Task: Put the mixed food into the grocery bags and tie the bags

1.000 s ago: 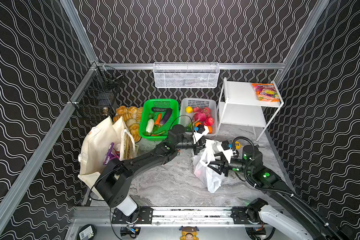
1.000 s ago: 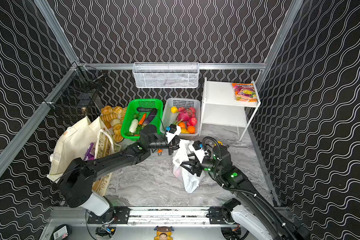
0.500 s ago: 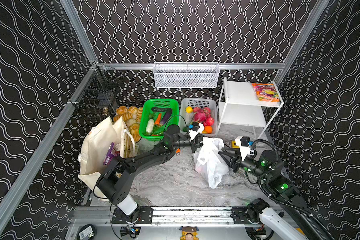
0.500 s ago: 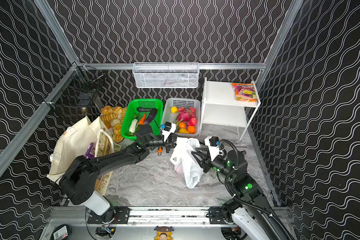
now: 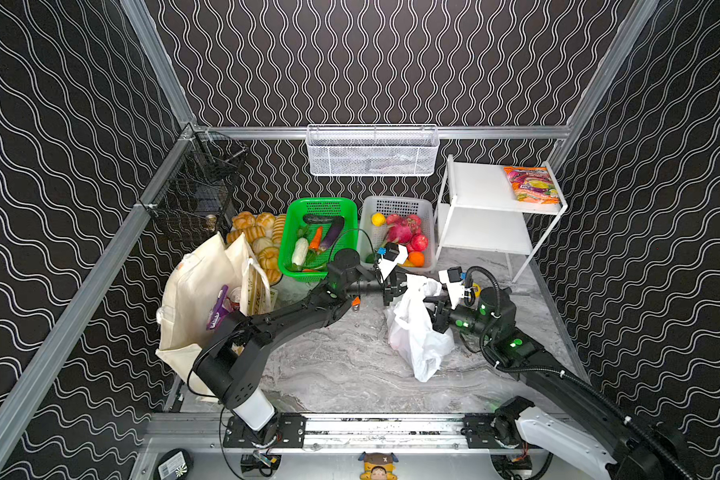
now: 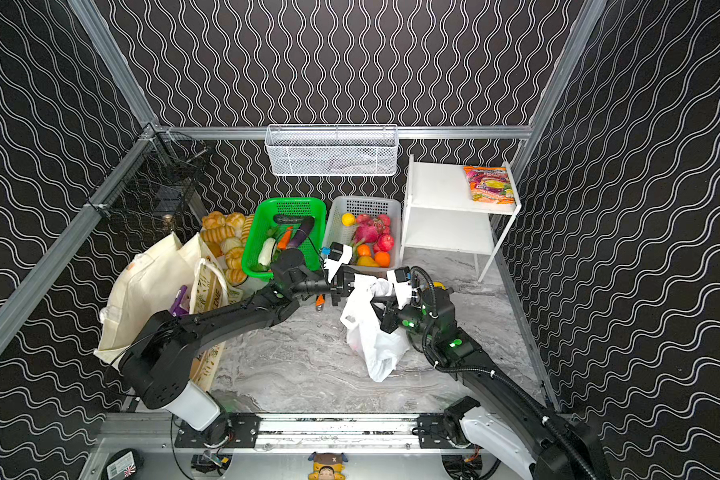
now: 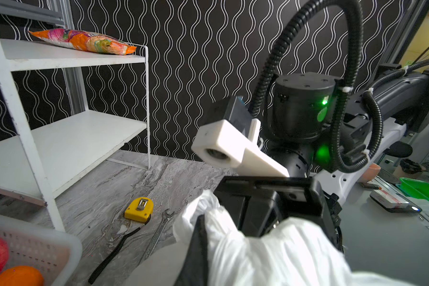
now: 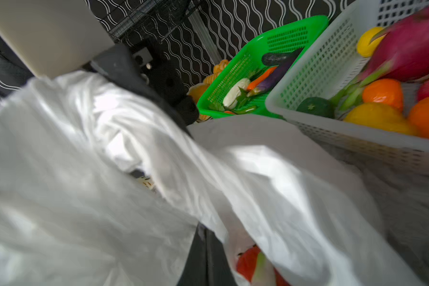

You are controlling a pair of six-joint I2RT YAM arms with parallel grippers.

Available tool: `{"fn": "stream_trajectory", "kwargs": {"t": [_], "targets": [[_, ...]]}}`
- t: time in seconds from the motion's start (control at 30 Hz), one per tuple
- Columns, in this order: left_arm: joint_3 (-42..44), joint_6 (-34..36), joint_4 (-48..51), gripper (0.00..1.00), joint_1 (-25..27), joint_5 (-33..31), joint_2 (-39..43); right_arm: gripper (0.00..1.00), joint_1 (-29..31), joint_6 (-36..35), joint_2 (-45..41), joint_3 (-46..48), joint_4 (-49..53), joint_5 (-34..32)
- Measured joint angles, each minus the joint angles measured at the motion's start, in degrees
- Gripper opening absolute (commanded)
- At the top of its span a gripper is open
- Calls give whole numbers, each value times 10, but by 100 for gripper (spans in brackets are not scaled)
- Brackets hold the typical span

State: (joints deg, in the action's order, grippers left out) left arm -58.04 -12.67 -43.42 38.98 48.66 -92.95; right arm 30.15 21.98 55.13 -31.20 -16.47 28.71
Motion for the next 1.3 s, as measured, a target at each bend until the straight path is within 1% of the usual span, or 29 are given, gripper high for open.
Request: {"fn": "stream_trajectory", "kwargs": {"t": [0.1,0.17,0.23,0.3,0.43,0.5,0.57,0.67,0.8,0.97,1.13,1.2,1.3], "targets": [[1,-19,-4,0,0,2,0,7,20,-1,22,-25,-19,3],[3,-26,-7,0,0,2,0,7,24,-5,22,-33,-19,-5],[3,-35,-6,0,0,2,0,7,24,-19,2,-29,-6,-35],[4,-35,-4,0,0,4,1,8,24,-38,-37,-16,2,-64],[9,-37,-5,0,0,10,3,14,24,-66,-89,-2,12,-128],[11,-39,-7,0,0,10,2,15,24,-66,-97,2,10,-158],[11,-48,-14,0,0,10,-1,14,24,-66,-94,10,-15,-177],[11,-58,-26,0,-4,2,-9,12,25,-71,-62,3,-36,-195],[7,-66,-25,0,-7,-21,-12,8,25,-86,-35,-19,-29,-210],[3,-65,-16,0,-3,15,-7,8,24,-91,-63,0,-32,-217],[-3,-61,-2,0,-4,43,-5,13,23,-90,-79,-45,52,-252],[-2,-53,2,0,-5,47,-2,13,23,-92,-98,-49,76,-243],[-2,-52,7,0,-7,55,-2,13,23,-101,-138,-28,83,-204]]}}
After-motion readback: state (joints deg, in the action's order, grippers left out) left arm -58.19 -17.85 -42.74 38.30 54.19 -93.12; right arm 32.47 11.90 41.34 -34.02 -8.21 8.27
